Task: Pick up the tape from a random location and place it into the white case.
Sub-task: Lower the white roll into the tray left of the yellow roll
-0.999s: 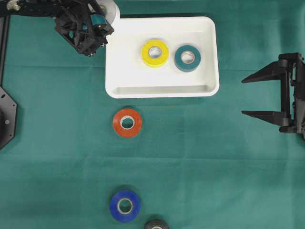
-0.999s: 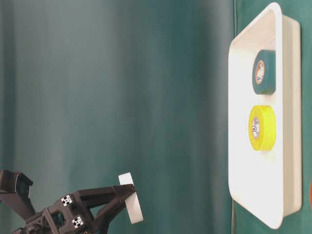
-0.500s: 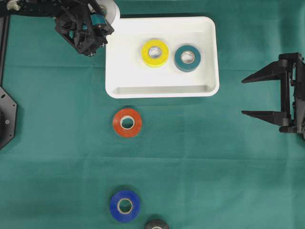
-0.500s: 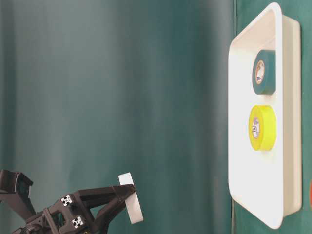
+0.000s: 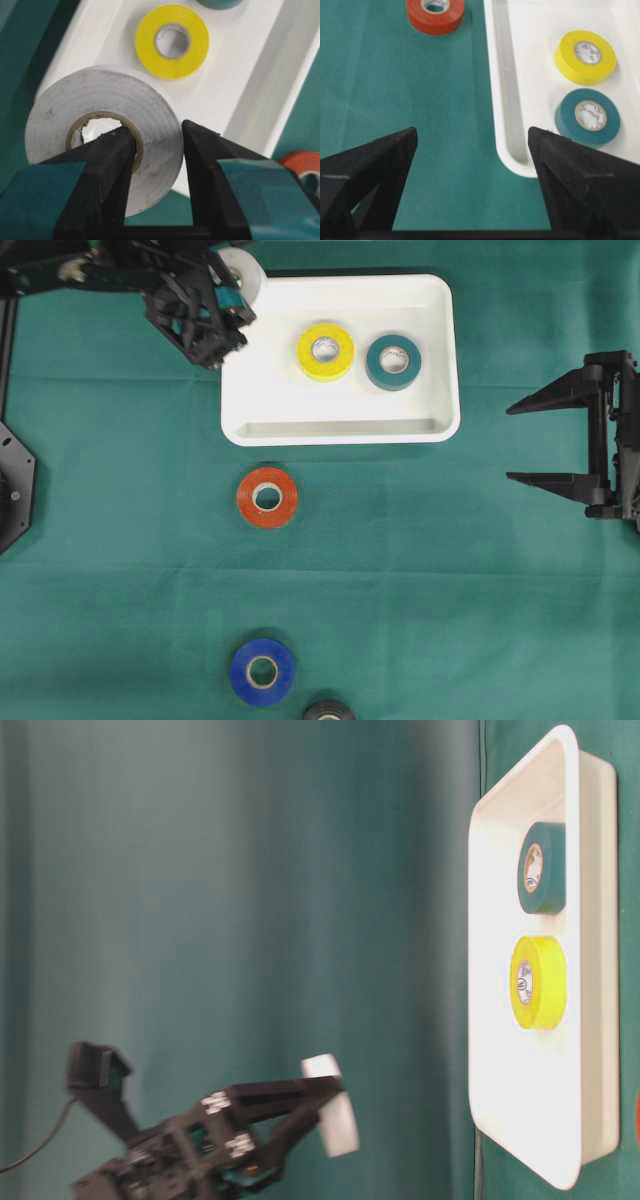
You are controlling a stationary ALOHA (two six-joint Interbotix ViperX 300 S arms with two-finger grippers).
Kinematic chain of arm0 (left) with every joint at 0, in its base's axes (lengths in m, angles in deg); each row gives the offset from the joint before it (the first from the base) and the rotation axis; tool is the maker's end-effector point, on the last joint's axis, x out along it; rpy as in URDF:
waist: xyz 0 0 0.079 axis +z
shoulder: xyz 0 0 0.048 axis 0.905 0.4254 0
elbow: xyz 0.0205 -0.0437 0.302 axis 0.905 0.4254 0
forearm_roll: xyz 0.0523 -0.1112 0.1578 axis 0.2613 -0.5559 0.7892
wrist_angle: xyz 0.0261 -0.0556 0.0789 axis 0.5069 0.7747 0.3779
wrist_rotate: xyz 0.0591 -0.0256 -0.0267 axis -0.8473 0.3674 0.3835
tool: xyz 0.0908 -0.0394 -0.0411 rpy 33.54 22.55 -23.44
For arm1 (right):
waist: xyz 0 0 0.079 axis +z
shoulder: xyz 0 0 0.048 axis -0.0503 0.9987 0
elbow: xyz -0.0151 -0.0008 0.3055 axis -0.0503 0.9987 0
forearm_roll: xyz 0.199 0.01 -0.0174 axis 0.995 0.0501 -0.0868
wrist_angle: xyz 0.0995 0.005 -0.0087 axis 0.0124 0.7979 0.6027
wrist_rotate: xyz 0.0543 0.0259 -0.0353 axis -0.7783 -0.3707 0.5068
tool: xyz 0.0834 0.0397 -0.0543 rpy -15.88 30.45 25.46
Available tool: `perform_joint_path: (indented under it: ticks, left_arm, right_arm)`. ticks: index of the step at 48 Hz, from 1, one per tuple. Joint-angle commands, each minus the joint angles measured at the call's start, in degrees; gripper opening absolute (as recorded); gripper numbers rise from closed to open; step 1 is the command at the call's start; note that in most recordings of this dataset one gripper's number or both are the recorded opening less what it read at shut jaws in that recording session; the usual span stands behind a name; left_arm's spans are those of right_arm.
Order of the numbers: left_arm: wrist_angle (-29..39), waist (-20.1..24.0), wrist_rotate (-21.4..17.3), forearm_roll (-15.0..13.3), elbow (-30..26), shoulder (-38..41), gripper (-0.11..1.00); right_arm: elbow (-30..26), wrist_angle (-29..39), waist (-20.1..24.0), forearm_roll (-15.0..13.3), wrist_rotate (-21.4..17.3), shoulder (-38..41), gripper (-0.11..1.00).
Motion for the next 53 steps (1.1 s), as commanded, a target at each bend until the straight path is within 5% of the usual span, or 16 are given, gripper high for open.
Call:
perform_joint_path:
  ticks: [1, 22, 53]
  left_arm:
    - [-2.9, 0.18, 0.0, -0.09, 0.0, 1.41, 0.25]
    - [-12.04, 0.18, 0.09, -0.62, 1.49, 14.33, 0.25]
    - [-14.06, -0.53, 0.0, -0.62, 2.37, 15.73, 0.25]
  right_arm:
    - [-1.32, -0.35, -0.09, -0.09, 0.09, 0.53, 0.86]
    - [-1.23, -0.44, -0.09, -0.09, 0.09, 1.14, 0.86]
    - [-1.14, -0.88, -0.09, -0.09, 0.09, 2.2, 0.86]
